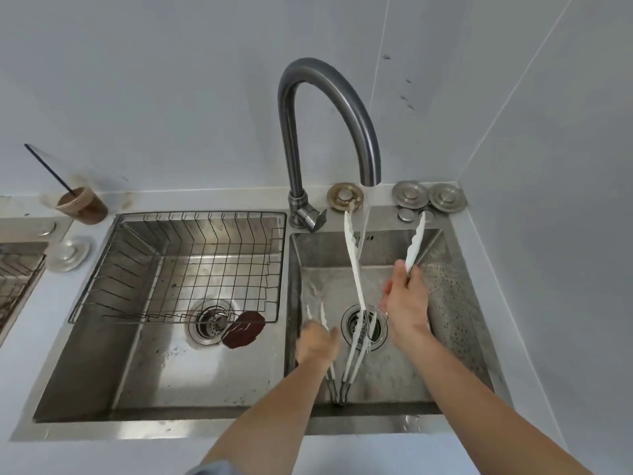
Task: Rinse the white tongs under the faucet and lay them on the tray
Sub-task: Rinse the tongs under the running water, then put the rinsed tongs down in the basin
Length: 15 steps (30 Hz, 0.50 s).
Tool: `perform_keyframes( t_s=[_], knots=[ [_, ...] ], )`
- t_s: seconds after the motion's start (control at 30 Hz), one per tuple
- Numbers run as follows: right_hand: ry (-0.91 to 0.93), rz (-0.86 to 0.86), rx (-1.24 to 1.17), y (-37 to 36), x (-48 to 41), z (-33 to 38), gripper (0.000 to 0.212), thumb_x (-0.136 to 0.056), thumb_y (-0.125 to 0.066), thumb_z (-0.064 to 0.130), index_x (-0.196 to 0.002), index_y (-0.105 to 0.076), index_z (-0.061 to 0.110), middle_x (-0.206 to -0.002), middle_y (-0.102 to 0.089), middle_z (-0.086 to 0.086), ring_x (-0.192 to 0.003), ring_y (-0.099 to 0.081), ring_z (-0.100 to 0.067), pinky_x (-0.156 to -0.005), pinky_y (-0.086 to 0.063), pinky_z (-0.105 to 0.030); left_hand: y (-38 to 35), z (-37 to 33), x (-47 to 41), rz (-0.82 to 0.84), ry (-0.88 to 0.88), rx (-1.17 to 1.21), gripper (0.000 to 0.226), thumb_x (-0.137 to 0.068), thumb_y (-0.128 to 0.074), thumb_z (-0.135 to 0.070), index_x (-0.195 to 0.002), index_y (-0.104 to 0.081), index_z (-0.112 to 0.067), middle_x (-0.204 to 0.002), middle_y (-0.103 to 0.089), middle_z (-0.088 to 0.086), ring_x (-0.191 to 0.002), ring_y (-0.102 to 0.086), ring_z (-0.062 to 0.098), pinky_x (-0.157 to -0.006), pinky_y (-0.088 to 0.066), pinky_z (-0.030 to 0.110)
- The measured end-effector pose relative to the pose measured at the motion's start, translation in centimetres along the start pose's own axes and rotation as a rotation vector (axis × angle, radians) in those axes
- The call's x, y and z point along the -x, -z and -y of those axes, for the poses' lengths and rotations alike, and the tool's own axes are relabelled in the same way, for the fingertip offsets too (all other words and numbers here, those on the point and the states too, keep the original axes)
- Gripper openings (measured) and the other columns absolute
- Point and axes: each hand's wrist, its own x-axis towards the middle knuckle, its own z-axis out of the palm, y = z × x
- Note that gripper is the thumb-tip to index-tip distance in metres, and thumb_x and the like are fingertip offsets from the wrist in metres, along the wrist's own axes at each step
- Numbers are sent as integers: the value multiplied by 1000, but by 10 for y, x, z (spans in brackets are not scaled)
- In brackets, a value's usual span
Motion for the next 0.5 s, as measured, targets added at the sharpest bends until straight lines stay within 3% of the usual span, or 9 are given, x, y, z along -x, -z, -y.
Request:
perform_keyframes(
  t_s=[0.07,0.17,0.33,0.4,0.5],
  knots=[
    [-17,13,-2,0,0,-3,27,-99,-36,39,-82,-48,21,-62,-48,1,-47,-42,-11,-50,-42,-29,-17,12,-4,79,49,-18,49,-92,-53,-42,-119,-48,-1,-106,-66,11,-90,-66,22,-62,-53,26],
    [-34,18,-14,-1,-2,-7,27,-99,-36,38,-78,-47,26,-62,-47,0,-48,-41,-13,-51,-37,-31,-28,16,-11,75,96,37,57,-88,-60,-41,-124,-42,0,-99,-65,9,-74,-62,16,-48,-43,19],
    [-28,-2,-26,-8,-6,-11,25,-99,-37,36,-78,-47,30,-62,-48,1,-44,-39,-11,-47,-33,-29,-36,12,-26,32,126,-29,58,-86,-63,-39,-125,-37,-5,-122,-60,14,-107,-61,29,-65,-49,31],
    [-35,-4,-31,-10,-9,-12,26,-99,-37,37,-76,-48,31,-62,-49,1,-44,-39,-11,-47,-34,-29,-39,16,-31,44,155,-42,52,-87,-62,-32,-124,-37,-5,-125,-59,15,-110,-60,31,-79,-53,37],
    [-54,-7,-28,-11,-13,-16,27,-99,-38,38,-75,-49,31,-63,-49,1,-43,-39,-11,-49,-35,-31,-43,21,-33,32,146,-49,42,-90,-56,-18,-126,-37,-5,-126,-57,17,-111,-59,34,-84,-53,39]
  ],
)
